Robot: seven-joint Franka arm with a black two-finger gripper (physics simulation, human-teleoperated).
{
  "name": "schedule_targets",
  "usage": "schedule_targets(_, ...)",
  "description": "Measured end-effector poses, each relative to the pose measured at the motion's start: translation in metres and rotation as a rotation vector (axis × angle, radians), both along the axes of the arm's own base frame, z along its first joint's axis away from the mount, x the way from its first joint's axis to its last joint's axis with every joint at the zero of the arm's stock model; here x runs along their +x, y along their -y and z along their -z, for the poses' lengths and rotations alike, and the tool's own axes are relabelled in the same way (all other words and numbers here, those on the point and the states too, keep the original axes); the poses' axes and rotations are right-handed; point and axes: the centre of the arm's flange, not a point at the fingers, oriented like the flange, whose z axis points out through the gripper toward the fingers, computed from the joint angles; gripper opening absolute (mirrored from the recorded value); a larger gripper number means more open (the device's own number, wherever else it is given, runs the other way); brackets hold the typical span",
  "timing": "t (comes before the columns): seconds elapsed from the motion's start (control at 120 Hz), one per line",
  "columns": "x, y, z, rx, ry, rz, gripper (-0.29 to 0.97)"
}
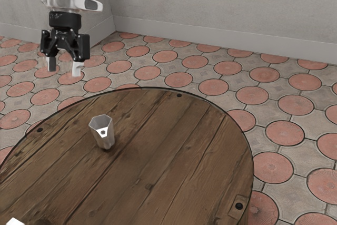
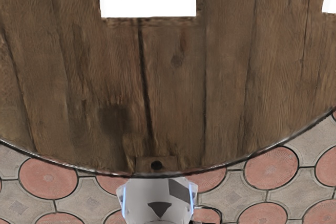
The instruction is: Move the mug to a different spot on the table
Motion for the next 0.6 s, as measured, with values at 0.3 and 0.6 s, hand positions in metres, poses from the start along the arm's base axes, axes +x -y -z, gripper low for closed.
schedule_targets(0.3,-0.025,-0.01,0.067,-0.017,0.279,-0.049,0.66)
schedule_targets(0.6,-0.007,0.01,0.206,0.012,0.287,-0.217,0.66)
